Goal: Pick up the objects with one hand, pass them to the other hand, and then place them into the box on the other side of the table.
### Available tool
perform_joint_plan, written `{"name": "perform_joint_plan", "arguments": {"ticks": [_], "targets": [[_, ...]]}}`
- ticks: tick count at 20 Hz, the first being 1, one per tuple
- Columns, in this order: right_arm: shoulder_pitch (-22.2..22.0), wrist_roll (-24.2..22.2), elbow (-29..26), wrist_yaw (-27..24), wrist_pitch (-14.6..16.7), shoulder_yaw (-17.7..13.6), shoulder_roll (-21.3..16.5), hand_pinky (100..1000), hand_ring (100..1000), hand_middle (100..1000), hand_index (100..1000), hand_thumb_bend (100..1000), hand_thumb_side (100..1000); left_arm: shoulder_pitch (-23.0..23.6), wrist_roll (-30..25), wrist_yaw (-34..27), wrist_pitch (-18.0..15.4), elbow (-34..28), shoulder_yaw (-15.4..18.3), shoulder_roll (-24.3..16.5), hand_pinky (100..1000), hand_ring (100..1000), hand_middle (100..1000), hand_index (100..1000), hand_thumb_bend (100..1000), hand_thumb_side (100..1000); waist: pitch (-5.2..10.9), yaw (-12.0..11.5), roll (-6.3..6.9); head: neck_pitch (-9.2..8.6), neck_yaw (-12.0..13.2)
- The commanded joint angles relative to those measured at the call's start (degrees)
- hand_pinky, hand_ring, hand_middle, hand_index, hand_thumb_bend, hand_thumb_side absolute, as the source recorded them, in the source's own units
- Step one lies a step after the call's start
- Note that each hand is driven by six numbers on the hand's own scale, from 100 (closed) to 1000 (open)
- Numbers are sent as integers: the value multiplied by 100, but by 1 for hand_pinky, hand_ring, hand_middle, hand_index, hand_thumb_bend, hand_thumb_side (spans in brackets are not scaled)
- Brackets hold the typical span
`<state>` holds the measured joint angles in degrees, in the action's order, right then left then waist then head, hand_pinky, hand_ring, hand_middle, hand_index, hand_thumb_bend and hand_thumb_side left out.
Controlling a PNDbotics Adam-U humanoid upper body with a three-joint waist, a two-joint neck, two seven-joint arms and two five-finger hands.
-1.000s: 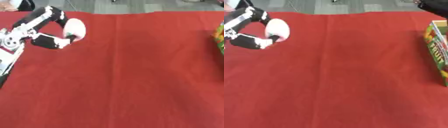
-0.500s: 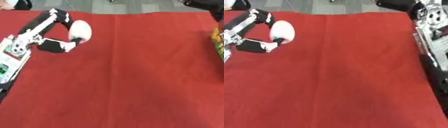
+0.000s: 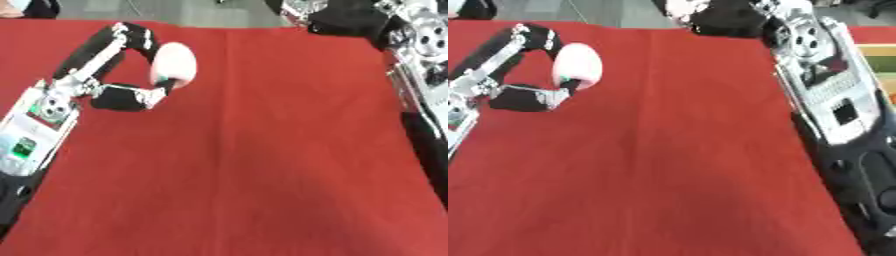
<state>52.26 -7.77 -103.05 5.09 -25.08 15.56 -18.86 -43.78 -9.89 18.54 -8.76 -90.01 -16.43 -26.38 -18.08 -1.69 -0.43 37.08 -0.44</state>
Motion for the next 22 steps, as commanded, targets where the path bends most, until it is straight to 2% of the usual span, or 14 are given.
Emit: {"name": "perform_joint_plan", "arguments": {"ticks": [1, 7, 12, 14, 17, 22], "targets": [[152, -150, 3, 167, -29, 85, 60, 776, 795, 705, 779, 433, 286, -92, 82, 104, -76, -165, -6, 82, 689, 528, 497, 449, 204, 100, 587, -12, -78, -45, -20], [234, -364, 112, 427, -99, 253, 219, 776, 798, 710, 781, 440, 300, -84, 196, 289, -209, -191, -59, 379, 690, 529, 498, 449, 197, 100, 560, -24, -99, -68, -51], [270, -511, 151, 583, -164, 366, 307, 777, 807, 722, 791, 473, 305, -35, 379, 694, -424, -304, -121, 517, 690, 534, 500, 450, 200, 100, 532, -30, -103, -81, -88], [274, -592, 153, 642, -169, 409, 335, 778, 816, 734, 803, 515, 299, -17, 436, 755, -455, -297, -140, 576, 689, 533, 499, 450, 196, 100, 520, -37, -103, -91, -108], [269, -743, 144, 725, -127, 426, 352, 779, 830, 752, 826, 624, 249, 11, 506, 836, -494, -303, -153, 609, 689, 534, 500, 450, 198, 100, 507, -42, -104, -111, -143], [268, -844, 106, 580, -91, 292, 343, 773, 828, 751, 830, 543, 202, 70, 562, 913, -486, -266, -142, 592, 691, 534, 499, 450, 202, 100, 487, -38, -97, -194, -151]]}}
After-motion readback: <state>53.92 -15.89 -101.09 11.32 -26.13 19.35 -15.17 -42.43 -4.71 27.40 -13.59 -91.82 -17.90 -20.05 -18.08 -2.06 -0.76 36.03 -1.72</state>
